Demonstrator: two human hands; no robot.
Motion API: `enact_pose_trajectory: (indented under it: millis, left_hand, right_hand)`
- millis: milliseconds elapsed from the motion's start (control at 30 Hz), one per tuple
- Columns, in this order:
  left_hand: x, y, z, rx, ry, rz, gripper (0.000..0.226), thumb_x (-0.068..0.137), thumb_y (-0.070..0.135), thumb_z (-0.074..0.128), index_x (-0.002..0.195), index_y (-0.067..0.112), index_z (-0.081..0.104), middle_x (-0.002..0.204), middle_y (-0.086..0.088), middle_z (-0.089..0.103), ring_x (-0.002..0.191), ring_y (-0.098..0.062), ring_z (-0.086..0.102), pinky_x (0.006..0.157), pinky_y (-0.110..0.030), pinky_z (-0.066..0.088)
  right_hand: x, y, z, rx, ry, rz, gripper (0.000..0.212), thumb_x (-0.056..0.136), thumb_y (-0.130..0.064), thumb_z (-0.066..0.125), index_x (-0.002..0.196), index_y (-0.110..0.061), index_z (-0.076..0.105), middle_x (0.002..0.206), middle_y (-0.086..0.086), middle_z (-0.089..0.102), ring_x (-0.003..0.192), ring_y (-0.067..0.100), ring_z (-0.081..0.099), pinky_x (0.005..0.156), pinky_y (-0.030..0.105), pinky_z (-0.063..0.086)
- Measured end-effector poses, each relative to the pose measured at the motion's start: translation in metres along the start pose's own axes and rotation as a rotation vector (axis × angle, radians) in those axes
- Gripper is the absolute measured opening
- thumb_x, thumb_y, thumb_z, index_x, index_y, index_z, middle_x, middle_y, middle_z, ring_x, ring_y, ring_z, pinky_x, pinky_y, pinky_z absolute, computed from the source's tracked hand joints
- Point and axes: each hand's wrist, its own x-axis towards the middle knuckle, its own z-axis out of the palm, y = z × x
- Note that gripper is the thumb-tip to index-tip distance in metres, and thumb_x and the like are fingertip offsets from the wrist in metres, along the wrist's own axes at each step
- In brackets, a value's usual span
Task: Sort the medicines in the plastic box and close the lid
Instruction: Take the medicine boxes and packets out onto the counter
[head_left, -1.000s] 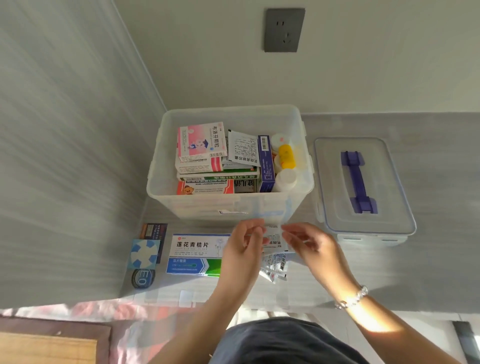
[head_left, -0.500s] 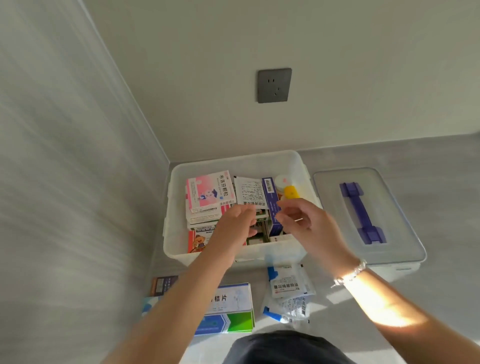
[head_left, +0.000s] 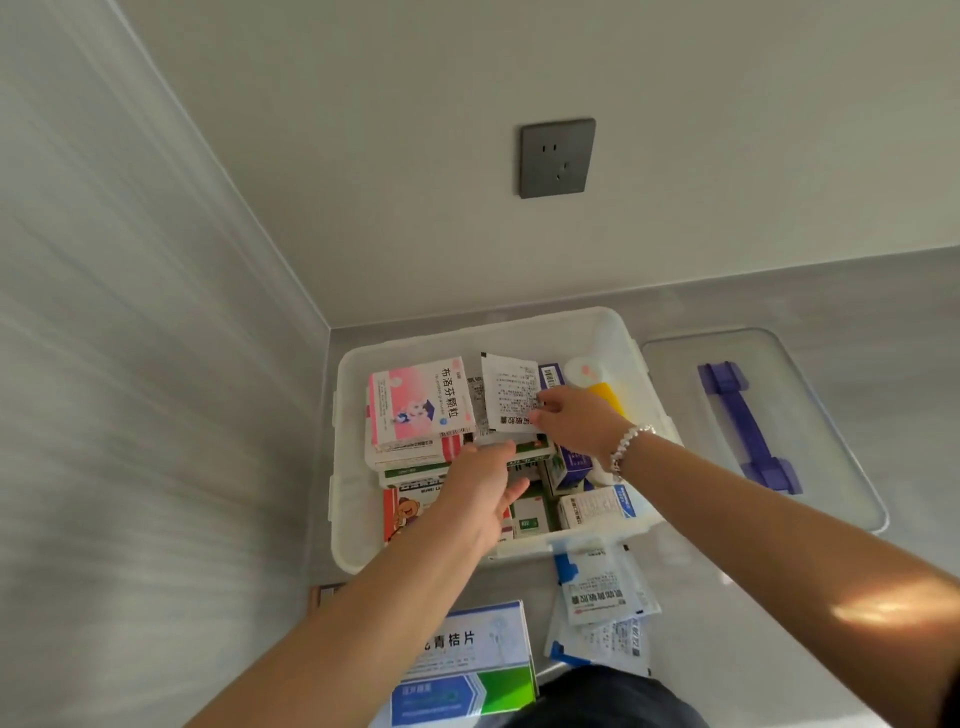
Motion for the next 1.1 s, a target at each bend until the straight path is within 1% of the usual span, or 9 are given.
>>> enact_pose_trajectory:
  millis: [100, 267, 367, 433, 567, 700, 833, 1000, 1100]
  left_hand:
    - [0.003, 0.000, -0.001, -0.029, 0.016, -0.034, 0.050, 0.090, 0.005, 0.053, 0.138, 0.014, 0.039, 0.136, -0.007, 0.045, 0.077, -0.011, 0.051, 0.103, -0.049, 0.041]
    - [0.007, 0.001, -0.003, -0.164, -0.011, -0.063, 0.018, 0.090, 0.001, 0.053, 0.103, 0.012, 0.050, 0.105, -0.005, 0.050, 0.086, -0.014, 0.051, 0.077, -0.035, 0.054]
    - [0.008, 0.001, -0.003, -0.294, -0.030, -0.066, 0.011, 0.089, 0.000, 0.054, 0.089, 0.011, 0.051, 0.100, -0.005, 0.052, 0.090, -0.016, 0.052, 0.074, -0.032, 0.053]
    - [0.008, 0.000, -0.001, -0.427, -0.048, -0.072, 0.012, 0.088, -0.004, 0.053, 0.089, 0.008, 0.054, 0.101, -0.009, 0.056, 0.092, -0.018, 0.056, 0.076, -0.032, 0.053]
    - [0.007, 0.004, 0.009, -0.498, -0.051, -0.094, 0.013, 0.084, 0.006, 0.064, 0.096, 0.006, 0.057, 0.105, -0.009, 0.060, 0.093, -0.016, 0.058, 0.064, -0.026, 0.050]
    - [0.011, 0.014, 0.020, -0.471, -0.018, -0.140, 0.019, 0.080, 0.020, 0.071, 0.087, 0.008, 0.058, 0.100, -0.008, 0.058, 0.103, -0.019, 0.056, 0.062, -0.024, 0.050]
    - [0.010, 0.014, 0.019, -0.464, 0.011, -0.149, 0.018, 0.081, 0.018, 0.070, 0.088, 0.006, 0.059, 0.092, -0.010, 0.059, 0.082, -0.018, 0.059, 0.060, -0.024, 0.051]
    - [-0.008, 0.011, 0.007, -0.503, -0.029, -0.078, 0.016, 0.078, 0.013, 0.071, 0.088, 0.007, 0.060, 0.084, -0.009, 0.064, 0.075, -0.018, 0.062, 0.056, -0.025, 0.055]
    - [-0.028, 0.009, -0.001, -0.532, -0.075, -0.003, 0.016, 0.077, 0.013, 0.071, 0.090, 0.012, 0.062, 0.076, -0.007, 0.072, 0.075, -0.018, 0.065, 0.050, -0.024, 0.054]
  right_hand:
    - [0.013, -0.002, 0.009, -0.065, 0.020, -0.015, 0.044, 0.093, -0.031, 0.048, 0.131, -0.007, 0.046, 0.112, 0.010, 0.062, 0.084, 0.016, 0.059, 0.063, 0.018, 0.048]
    - [0.020, 0.004, 0.012, -0.009, 0.101, 0.007, 0.050, 0.087, -0.035, 0.057, 0.130, -0.011, 0.048, 0.112, 0.009, 0.063, 0.084, 0.019, 0.063, 0.074, 0.027, 0.053]
    - [0.020, 0.006, 0.011, 0.094, 0.148, 0.027, 0.053, 0.082, -0.039, 0.063, 0.128, -0.016, 0.049, 0.107, 0.008, 0.064, 0.073, 0.016, 0.062, 0.061, 0.021, 0.051]
    - [0.019, 0.007, 0.011, 0.145, 0.142, 0.015, 0.060, 0.080, -0.038, 0.067, 0.132, -0.019, 0.045, 0.106, 0.009, 0.064, 0.073, 0.016, 0.063, 0.058, 0.022, 0.052]
    - [0.018, 0.008, 0.007, 0.206, 0.123, 0.021, 0.065, 0.077, -0.038, 0.070, 0.135, -0.023, 0.044, 0.109, 0.011, 0.064, 0.088, 0.023, 0.065, 0.077, 0.037, 0.057]
    - [0.017, 0.009, 0.002, 0.242, 0.095, 0.040, 0.060, 0.078, -0.040, 0.069, 0.132, -0.026, 0.049, 0.119, 0.010, 0.060, 0.086, 0.019, 0.063, 0.071, 0.027, 0.054]
    - [0.013, 0.008, -0.003, 0.298, 0.074, 0.064, 0.057, 0.077, -0.039, 0.070, 0.129, -0.027, 0.052, 0.117, 0.012, 0.062, 0.093, 0.022, 0.063, 0.080, 0.031, 0.053]
    - [-0.003, 0.001, -0.013, 0.349, 0.161, 0.003, 0.063, 0.074, -0.041, 0.071, 0.130, -0.025, 0.046, 0.124, 0.005, 0.056, 0.103, 0.019, 0.058, 0.084, 0.035, 0.052]
    - [-0.022, -0.003, -0.023, 0.575, 0.037, 0.060, 0.076, 0.073, -0.040, 0.072, 0.137, -0.020, 0.036, 0.125, 0.002, 0.058, 0.105, 0.021, 0.061, 0.084, 0.036, 0.050]
